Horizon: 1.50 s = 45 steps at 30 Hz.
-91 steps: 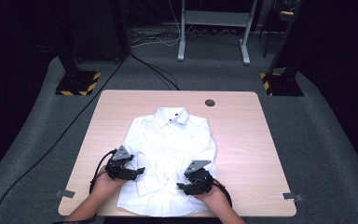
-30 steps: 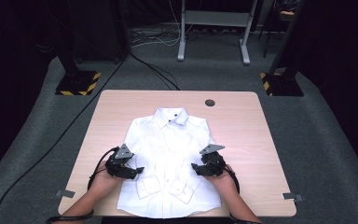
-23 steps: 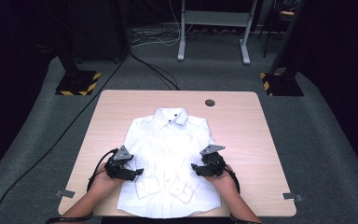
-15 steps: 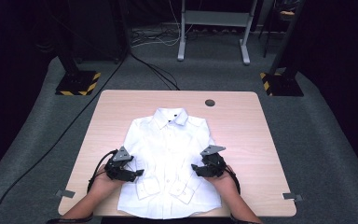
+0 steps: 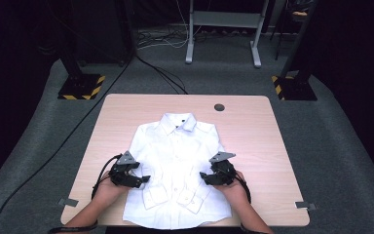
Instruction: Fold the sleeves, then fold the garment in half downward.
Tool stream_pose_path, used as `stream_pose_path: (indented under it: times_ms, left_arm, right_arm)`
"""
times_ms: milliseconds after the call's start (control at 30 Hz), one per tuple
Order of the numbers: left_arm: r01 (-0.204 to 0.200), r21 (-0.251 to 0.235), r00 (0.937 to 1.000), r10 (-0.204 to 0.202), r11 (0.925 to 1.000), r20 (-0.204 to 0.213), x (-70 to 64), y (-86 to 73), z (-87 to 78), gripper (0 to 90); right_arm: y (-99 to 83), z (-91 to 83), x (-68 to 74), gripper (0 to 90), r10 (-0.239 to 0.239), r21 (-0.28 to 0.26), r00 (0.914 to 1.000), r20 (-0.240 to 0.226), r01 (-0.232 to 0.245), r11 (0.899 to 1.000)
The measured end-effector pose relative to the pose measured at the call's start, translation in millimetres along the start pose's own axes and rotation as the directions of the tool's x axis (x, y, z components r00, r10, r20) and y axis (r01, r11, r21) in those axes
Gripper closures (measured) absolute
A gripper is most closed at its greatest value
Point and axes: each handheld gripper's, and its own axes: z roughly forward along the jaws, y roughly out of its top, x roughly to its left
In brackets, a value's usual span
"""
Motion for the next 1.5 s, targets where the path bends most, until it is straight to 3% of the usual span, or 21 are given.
stream_pose_path:
  times_ms: [167,333,500,1200,1300,1500]
  left_arm:
    - [-0.004,-0.027,0.9997,0.003,0.9996,-0.022,1.1,8.8,0.3,21.8]
    - [-0.012,-0.048,0.9996,0.011,0.9988,-0.026,1.5,18.7,3.6,22.1]
    - [0.016,-0.058,0.9993,-0.018,0.9982,-0.034,6.2,27.4,5.4,23.3]
    - [0.037,-0.022,0.9958,-0.039,0.9991,-0.083,18.3,30.2,23.7,22.9]
    - [0.041,-0.026,0.9947,-0.044,0.9988,-0.093,22.5,33.9,24.8,22.8]
    - [0.054,-0.013,0.9927,-0.055,0.9984,-0.107,29.6,37.8,30.6,23.5]
  right_arm:
    - [1.8,-1.0,1.1,36.3,0.015,0.005,0.9999,-0.008,-0.015,1.0]
    - [6.4,-3.8,4.2,36.3,0.0,-0.006,1.0,-0.006,0.0,1.0]
    - [12.3,-8.7,3.7,35.7,-0.005,-0.019,1.0,0.002,0.005,1.0]
    - [15.9,-2.3,-2.2,33.9,0.022,-0.025,0.9993,0.029,-0.021,0.999]
    - [19.5,0.0,-7.5,34.0,0.025,-0.026,0.9985,0.049,-0.023,0.999]
    - [27.5,7.8,-23.8,35.0,0.079,-0.037,0.9951,0.059,-0.077,0.996]
